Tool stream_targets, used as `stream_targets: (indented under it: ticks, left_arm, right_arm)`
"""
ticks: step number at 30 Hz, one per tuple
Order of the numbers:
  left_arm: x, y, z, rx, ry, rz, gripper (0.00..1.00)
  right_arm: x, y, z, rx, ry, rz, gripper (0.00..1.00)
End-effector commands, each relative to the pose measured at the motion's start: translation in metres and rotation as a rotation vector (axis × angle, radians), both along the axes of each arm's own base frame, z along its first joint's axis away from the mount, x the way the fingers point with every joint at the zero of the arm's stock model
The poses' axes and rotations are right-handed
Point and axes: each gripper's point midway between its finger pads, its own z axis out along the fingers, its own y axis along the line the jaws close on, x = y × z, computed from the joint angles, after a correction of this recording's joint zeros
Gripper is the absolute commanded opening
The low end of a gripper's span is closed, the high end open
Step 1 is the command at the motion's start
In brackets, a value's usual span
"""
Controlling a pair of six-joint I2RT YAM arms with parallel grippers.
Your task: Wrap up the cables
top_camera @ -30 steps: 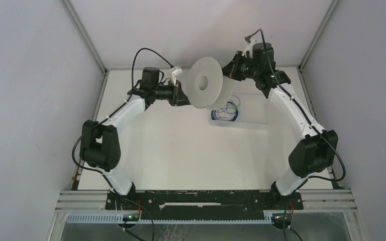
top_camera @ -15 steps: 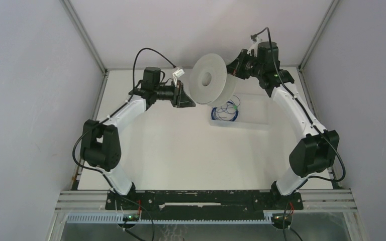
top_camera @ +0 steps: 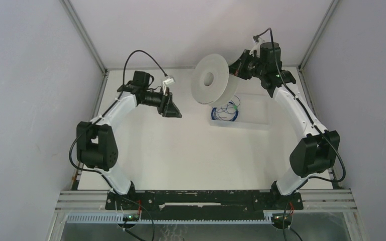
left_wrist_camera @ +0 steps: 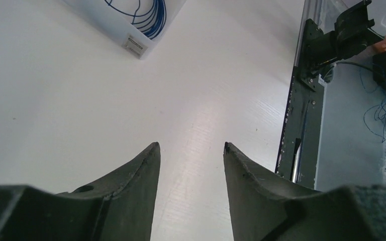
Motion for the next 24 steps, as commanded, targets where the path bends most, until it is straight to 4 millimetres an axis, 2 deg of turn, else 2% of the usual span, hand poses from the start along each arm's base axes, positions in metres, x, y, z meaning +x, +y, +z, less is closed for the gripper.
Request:
stream_targets:
  ticks: [1,6,9,12,18,24]
  left_arm:
    - [-0.001,0.011,0.052,-0.065,-0.124,-0.047,0.55]
    - [0.011,0.007,0.071,-0.084,-0.124,-0.026,0.6]
    - [0.026,0.006,0.079,-0.091,-0.163,0.012,0.6]
    - [0.028,0.007,0.092,-0.089,-0.208,0.018,0.59]
    - [0.008,0.016,0.126,-0.052,-0.338,-0.014,0.59]
    - [-0.002,0.015,0.185,-0.077,-0.462,0.085,0.61]
  right_arm:
    - [-0.012,0.002,0.062,0.079,-0.159,0.021,0.0]
    - [-0.013,0.004,0.061,0.082,-0.159,0.03,0.0]
    - [-0.015,0.006,0.062,0.08,-0.164,0.046,0.0]
    - [-0.017,0.006,0.059,0.056,-0.173,0.054,0.0]
    - [-0.021,0.003,0.05,-0.005,-0.197,0.044,0.0]
    - [-0.028,0.013,0.035,-0.091,-0.219,0.072,0.0]
